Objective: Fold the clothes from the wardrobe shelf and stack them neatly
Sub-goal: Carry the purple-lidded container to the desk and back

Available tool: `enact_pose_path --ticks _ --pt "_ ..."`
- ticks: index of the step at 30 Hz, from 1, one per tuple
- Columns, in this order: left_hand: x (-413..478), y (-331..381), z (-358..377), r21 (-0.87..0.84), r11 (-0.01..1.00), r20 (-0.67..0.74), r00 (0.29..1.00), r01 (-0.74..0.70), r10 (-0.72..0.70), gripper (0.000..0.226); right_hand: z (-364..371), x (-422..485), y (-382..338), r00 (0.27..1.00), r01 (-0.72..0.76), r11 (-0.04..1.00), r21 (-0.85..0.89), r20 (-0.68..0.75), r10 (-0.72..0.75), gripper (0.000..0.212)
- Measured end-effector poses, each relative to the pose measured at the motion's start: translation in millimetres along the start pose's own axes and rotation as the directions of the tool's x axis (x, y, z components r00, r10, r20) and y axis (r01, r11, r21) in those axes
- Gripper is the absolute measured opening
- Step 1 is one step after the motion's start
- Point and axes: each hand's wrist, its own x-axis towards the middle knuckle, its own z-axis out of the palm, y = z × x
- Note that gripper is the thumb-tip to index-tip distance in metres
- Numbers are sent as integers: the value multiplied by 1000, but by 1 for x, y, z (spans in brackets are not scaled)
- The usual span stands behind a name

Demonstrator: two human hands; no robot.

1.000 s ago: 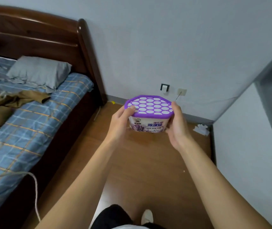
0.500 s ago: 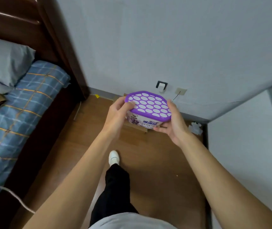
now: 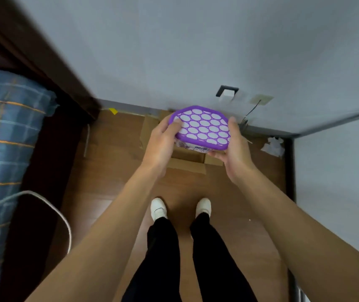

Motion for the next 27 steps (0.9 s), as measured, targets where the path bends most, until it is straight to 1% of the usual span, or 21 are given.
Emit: enact_pose_path --ticks 4,7,8,9,11,12,14,18,22,25,27 --pt "75 -55 4 -38 997 -57 996 69 -71 32 18 92 43 1000 -16 998 -56 -4 16 48" --pt "138 -114 9 -57 992 -99 989 109 -114 20 30 171 90 999 -11 995 -101 -36 7 53" --pt "162 -134 10 -57 992 -109 987 112 -117 21 36 199 107 999 -13 993 -116 -37 9 51" --pt "188 -156 9 -57 992 -121 985 114 -120 21 43 228 125 999 -13 993 -121 -33 9 46" --pt "235 -199 8 -72 989 -149 979 129 -138 14 54 279 162 1000 -21 993 -116 -25 18 32" --pt "256 -220 7 -78 988 -156 977 132 -143 9 58 301 180 999 -33 993 -116 -23 30 30" --pt "297 -265 6 -68 988 -151 977 138 -147 12 61 343 218 999 -50 993 -106 -12 49 27" --pt "364 -344 3 -7 983 -112 977 181 -181 18 66 420 291 993 -108 989 -99 30 112 25" --pt "416 -410 0 174 948 -106 962 268 -253 10 74 476 352 988 -136 974 -183 51 147 18" --pt "452 -450 -3 276 902 -109 943 332 -314 5 78 514 391 982 -154 962 -224 75 175 25" --pt "467 -467 -4 307 861 -115 914 406 -390 18 80 531 404 970 -202 955 -217 92 226 26"
